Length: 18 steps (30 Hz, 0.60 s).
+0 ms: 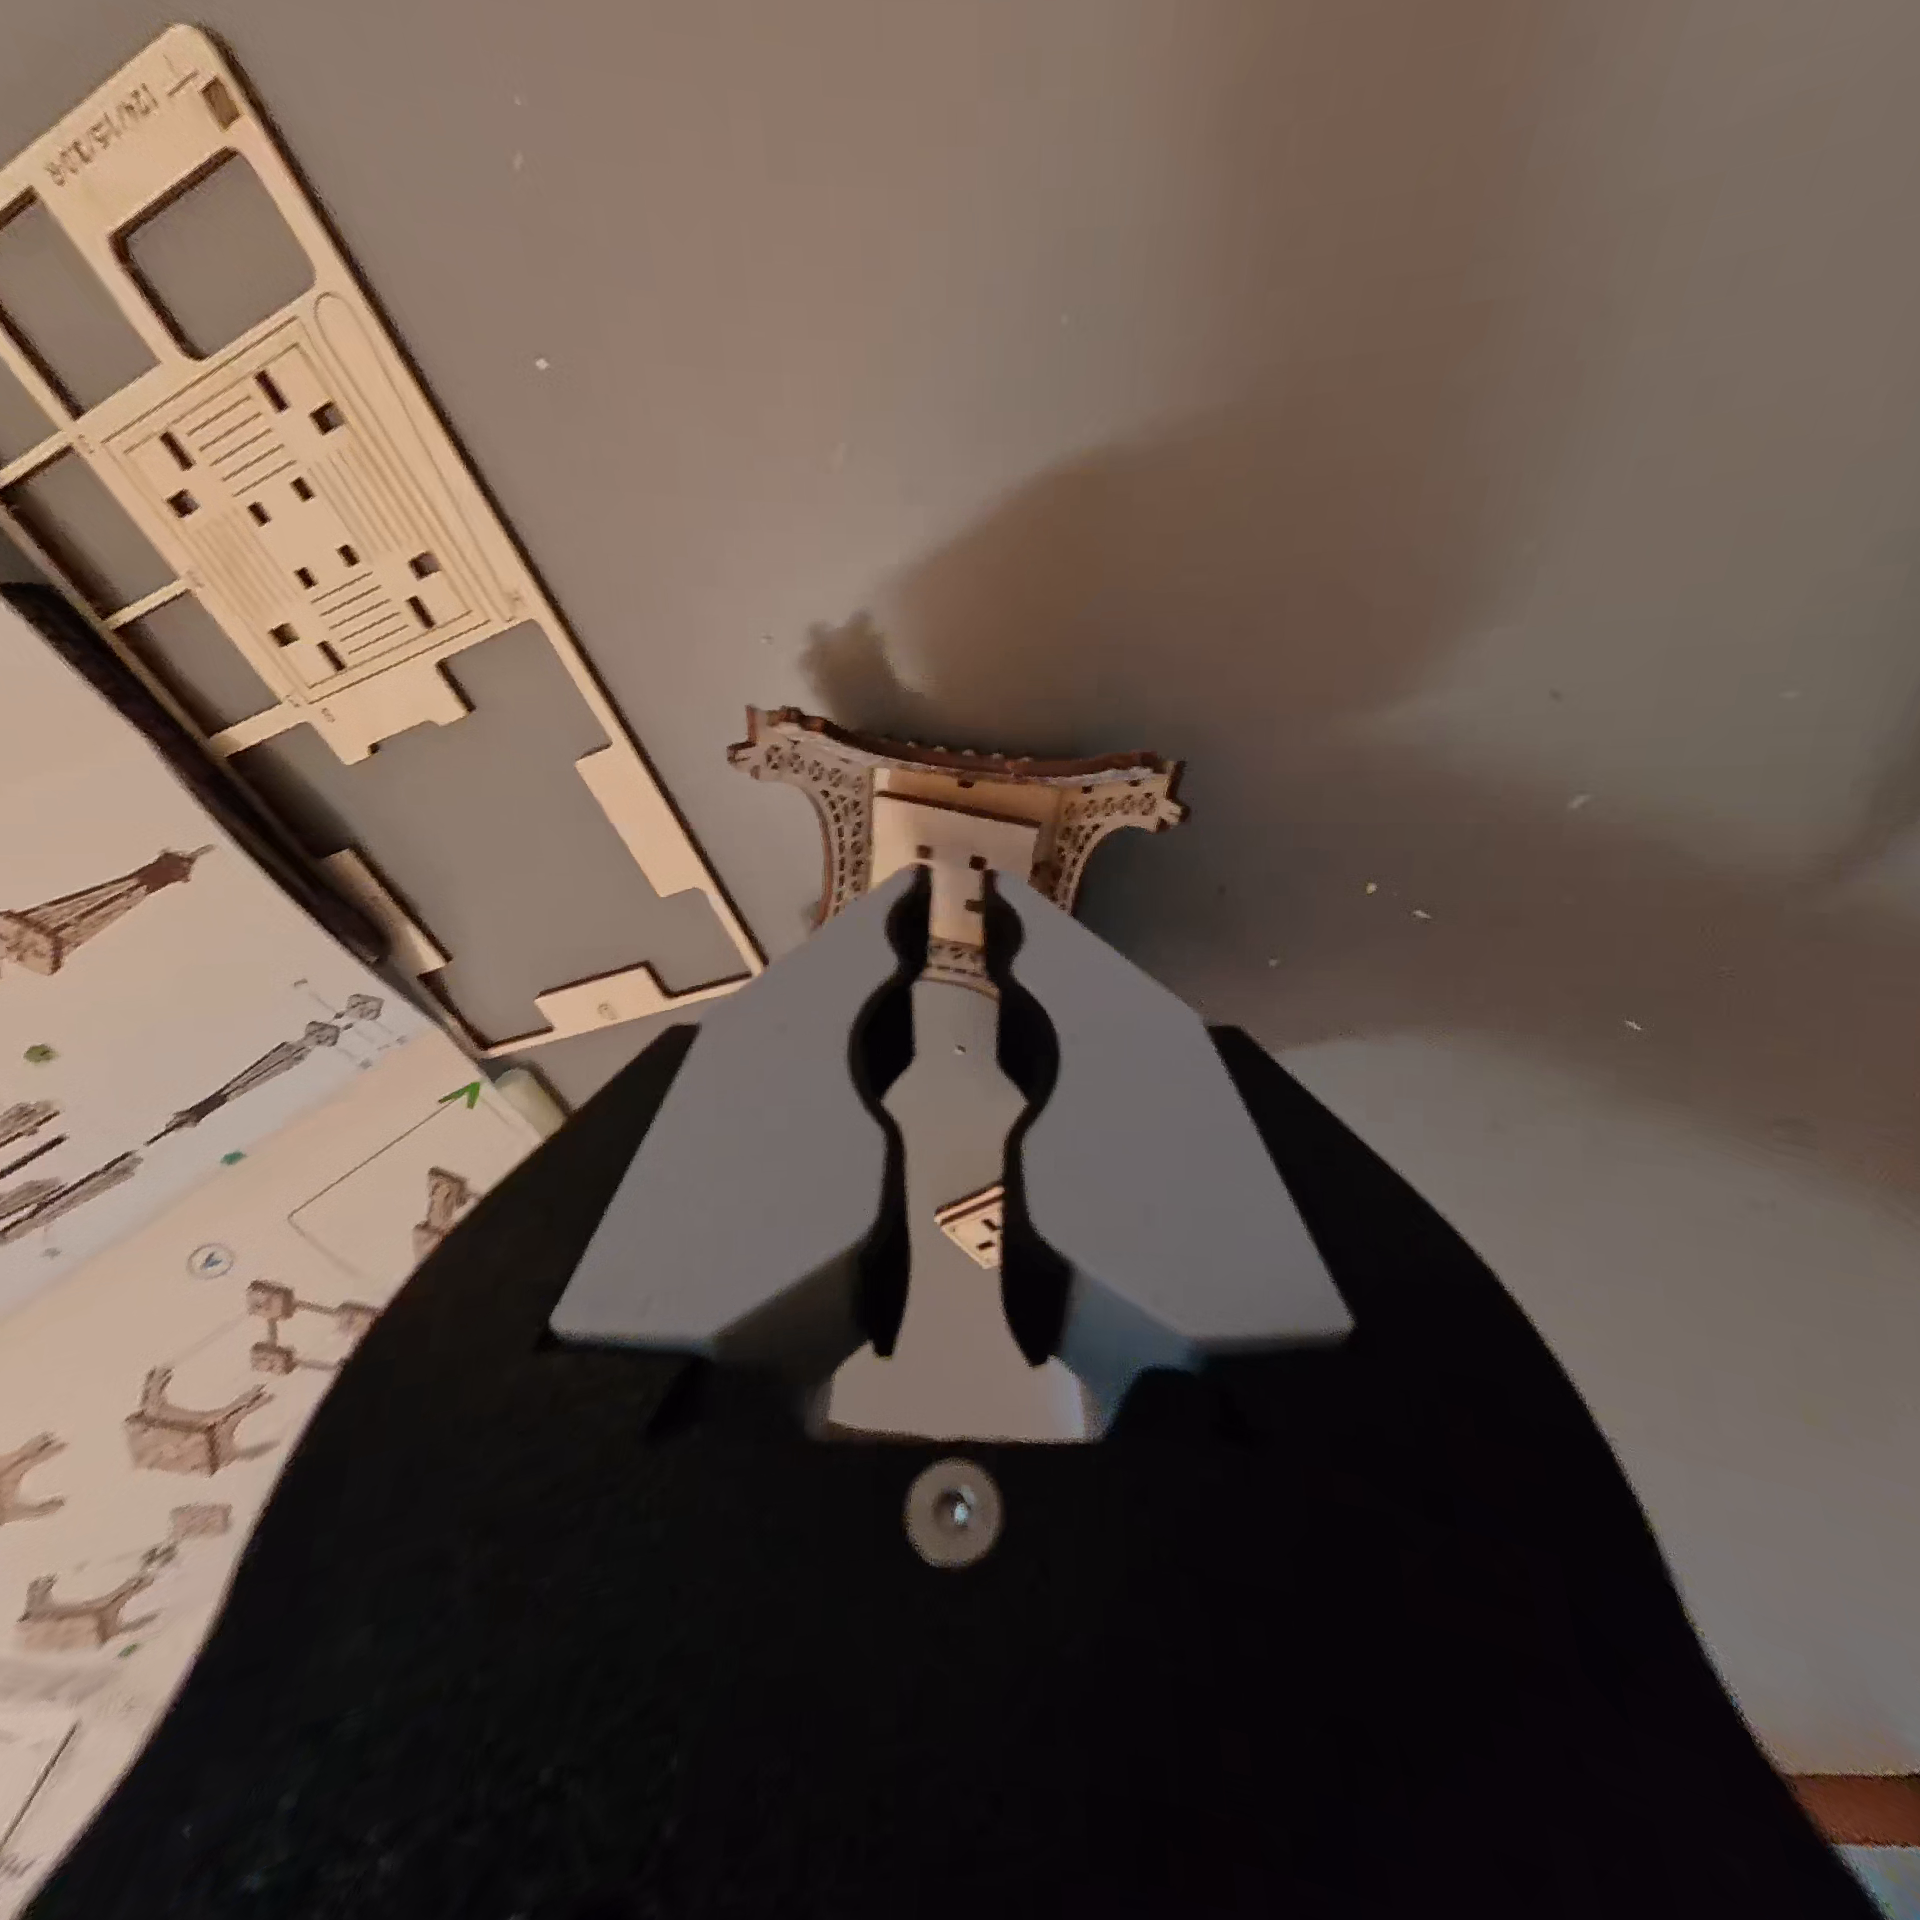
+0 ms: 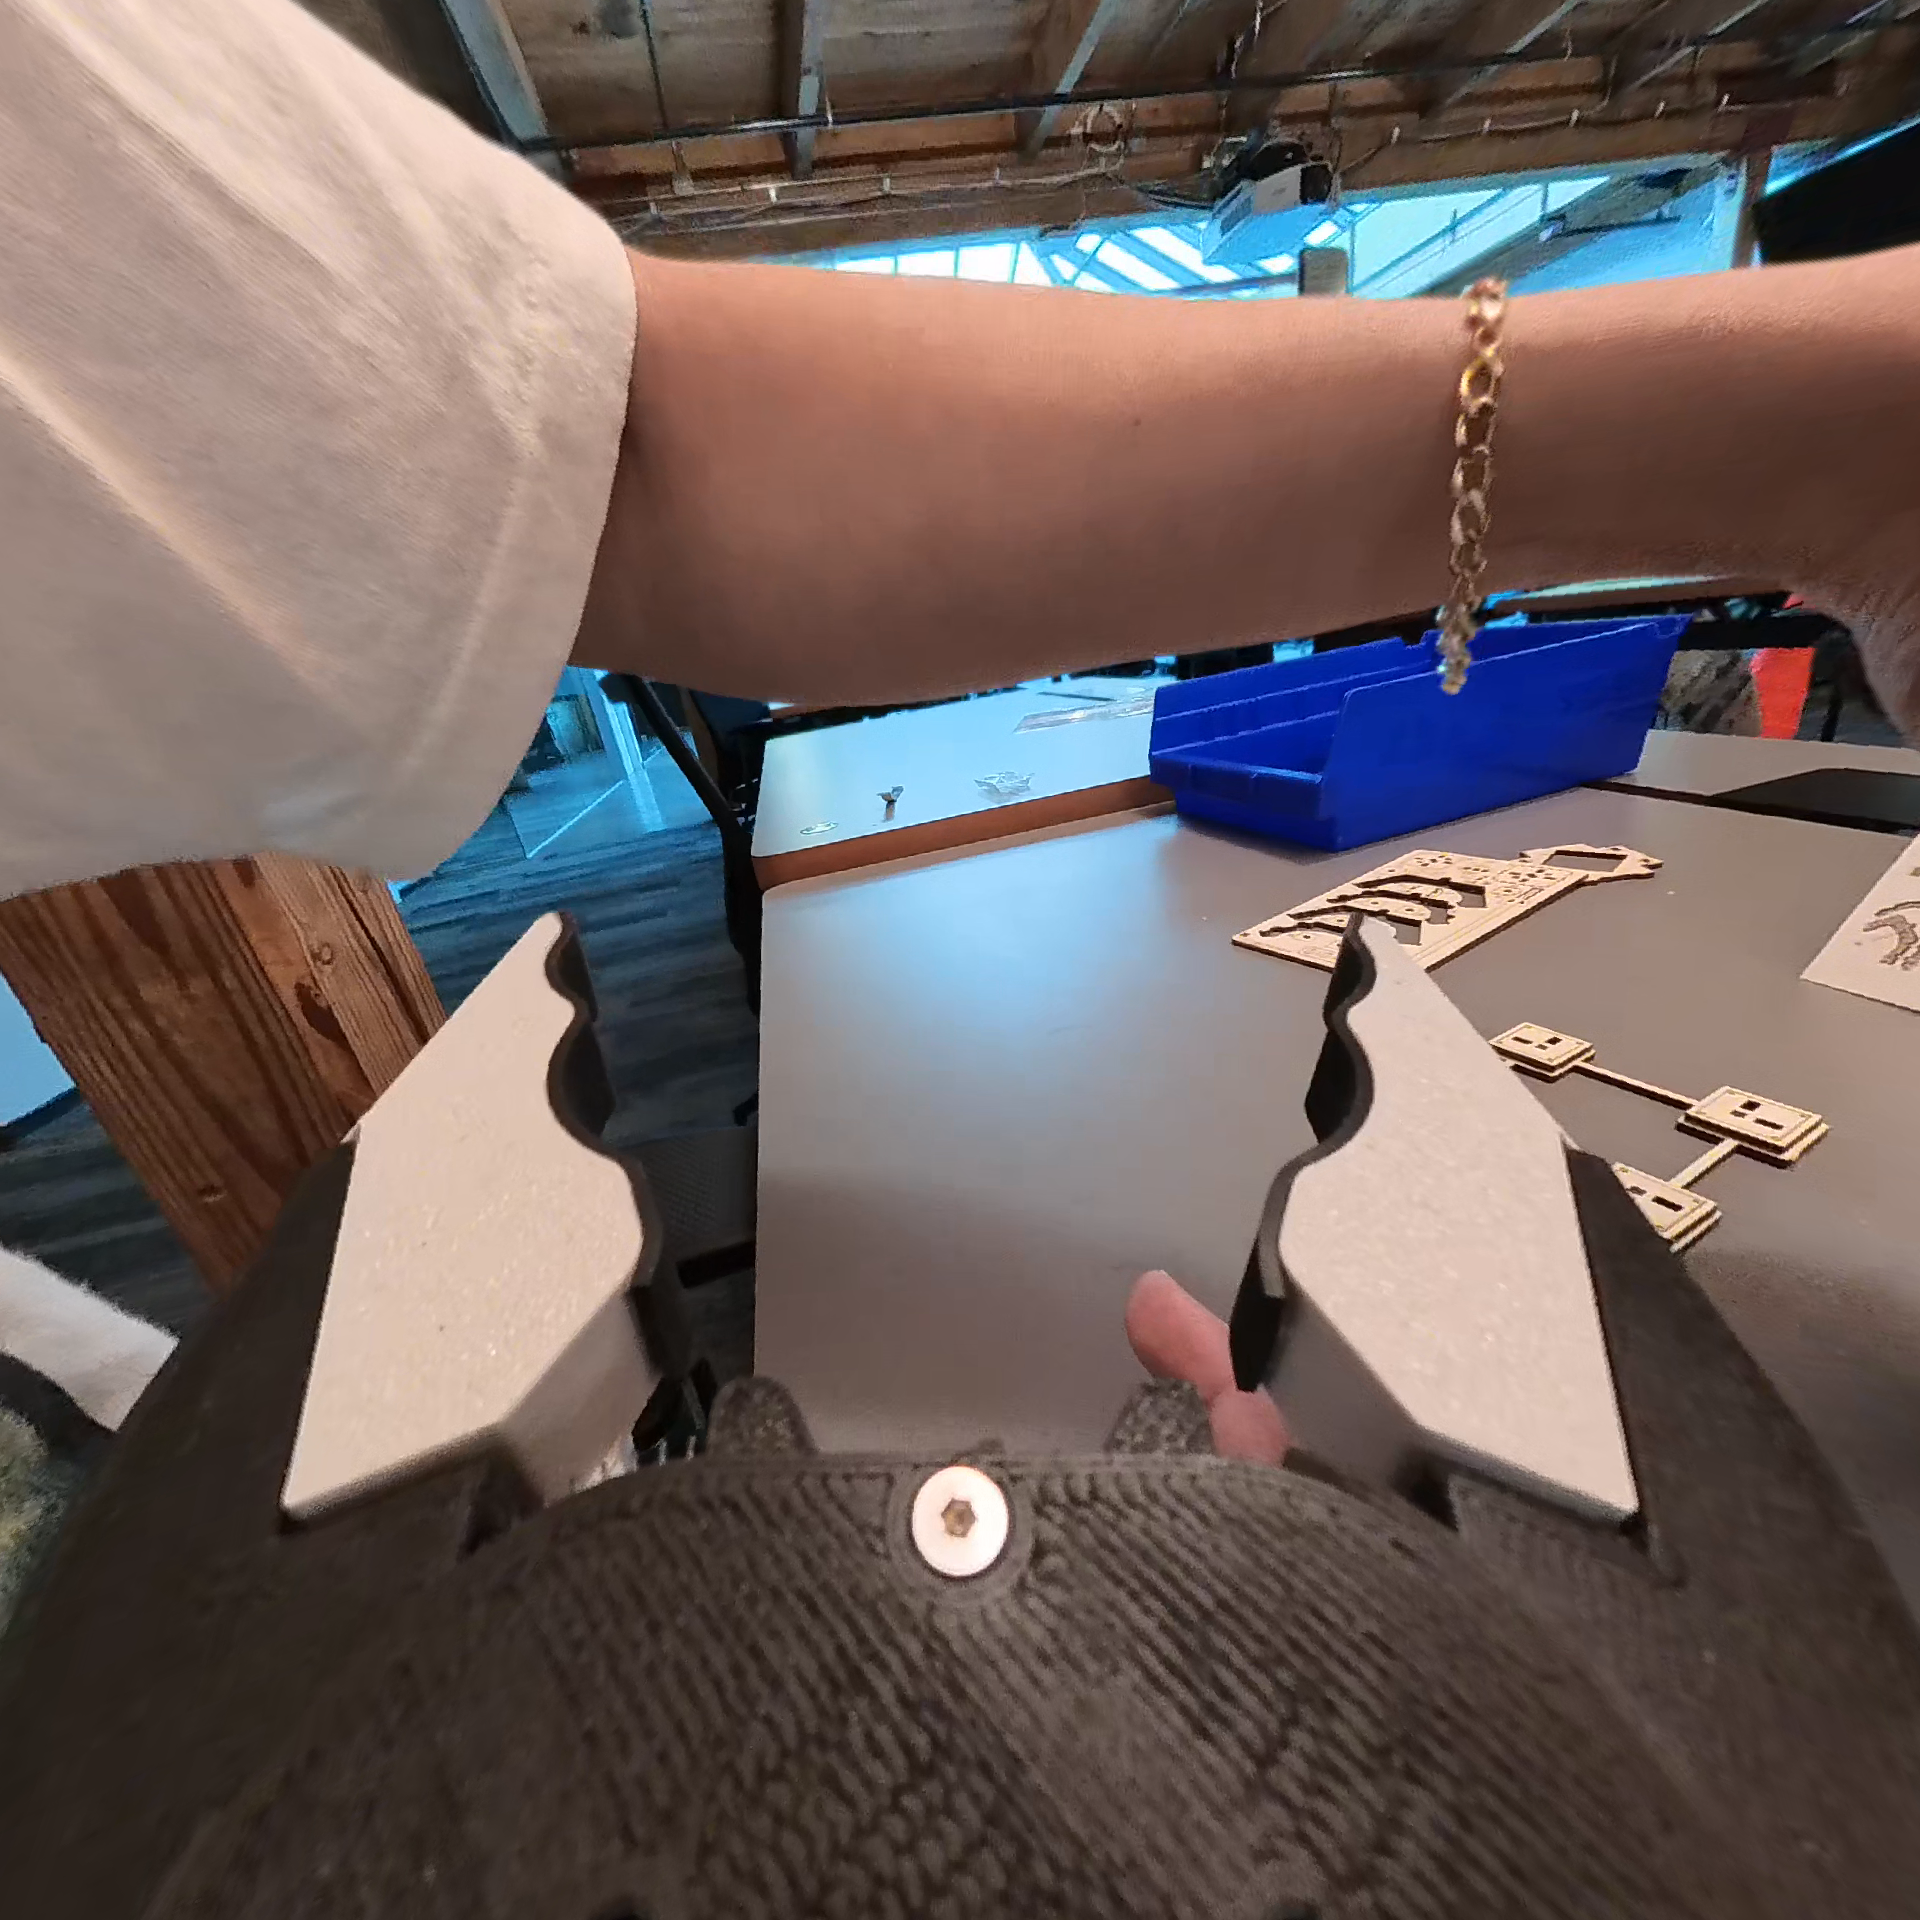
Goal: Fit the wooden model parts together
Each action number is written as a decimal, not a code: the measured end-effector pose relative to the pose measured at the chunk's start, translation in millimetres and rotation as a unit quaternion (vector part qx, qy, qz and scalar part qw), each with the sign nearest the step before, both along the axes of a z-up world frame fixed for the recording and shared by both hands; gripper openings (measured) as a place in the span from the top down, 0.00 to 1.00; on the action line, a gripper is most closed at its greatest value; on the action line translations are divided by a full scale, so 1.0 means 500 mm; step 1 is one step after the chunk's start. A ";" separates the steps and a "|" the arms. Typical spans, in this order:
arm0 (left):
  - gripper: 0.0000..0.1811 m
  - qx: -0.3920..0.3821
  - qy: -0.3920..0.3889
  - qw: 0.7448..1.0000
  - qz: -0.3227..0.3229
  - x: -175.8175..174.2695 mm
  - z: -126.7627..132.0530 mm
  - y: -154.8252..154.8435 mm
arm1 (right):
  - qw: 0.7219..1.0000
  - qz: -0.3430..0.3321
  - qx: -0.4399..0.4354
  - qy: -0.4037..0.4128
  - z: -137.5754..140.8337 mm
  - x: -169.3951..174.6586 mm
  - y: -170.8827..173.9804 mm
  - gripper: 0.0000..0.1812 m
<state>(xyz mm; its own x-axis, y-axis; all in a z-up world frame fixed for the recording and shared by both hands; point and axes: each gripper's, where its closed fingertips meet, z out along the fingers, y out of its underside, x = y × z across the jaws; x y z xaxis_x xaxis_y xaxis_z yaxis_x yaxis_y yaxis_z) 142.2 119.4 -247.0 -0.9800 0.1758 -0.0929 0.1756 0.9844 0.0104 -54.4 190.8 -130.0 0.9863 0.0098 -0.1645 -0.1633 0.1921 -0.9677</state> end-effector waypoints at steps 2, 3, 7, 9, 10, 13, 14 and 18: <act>1.00 -0.010 0.014 1.000 0.003 -0.008 0.000 -0.002 | 1.000 0.001 0.001 0.002 0.000 0.001 -0.001 0.25; 0.99 -0.011 0.012 1.000 0.004 -0.006 0.000 -0.001 | 1.000 0.000 0.002 0.003 0.001 0.001 -0.001 0.25; 0.96 -0.003 0.018 1.000 0.004 -0.005 -0.004 0.004 | 1.000 0.000 0.003 0.009 0.001 0.005 -0.002 0.25; 0.93 -0.008 0.018 1.000 0.010 -0.002 -0.005 0.000 | 1.000 0.000 0.005 0.009 0.001 0.004 -0.002 0.25; 0.92 -0.008 0.018 1.000 0.015 0.000 -0.005 0.000 | 1.000 0.000 0.005 0.009 0.002 0.005 -0.002 0.25; 0.92 -0.017 0.026 0.999 0.035 0.002 -0.007 -0.002 | 1.000 0.001 0.006 0.012 0.002 0.006 -0.003 0.25; 0.92 -0.021 0.035 0.998 0.042 -0.002 -0.007 -0.003 | 1.000 0.000 0.007 0.013 0.002 0.007 -0.003 0.25; 0.93 -0.013 0.032 0.998 0.049 0.003 -0.011 0.008 | 1.000 0.001 0.008 0.017 0.002 0.008 -0.004 0.25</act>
<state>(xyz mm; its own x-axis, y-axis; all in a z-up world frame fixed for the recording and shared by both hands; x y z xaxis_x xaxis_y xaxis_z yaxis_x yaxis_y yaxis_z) 143.5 123.4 -252.4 -0.9965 0.0769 -0.0331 0.0777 0.9967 -0.0229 -50.2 188.7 -128.8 0.9801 0.0154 -0.1981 -0.1969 0.2076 -0.9582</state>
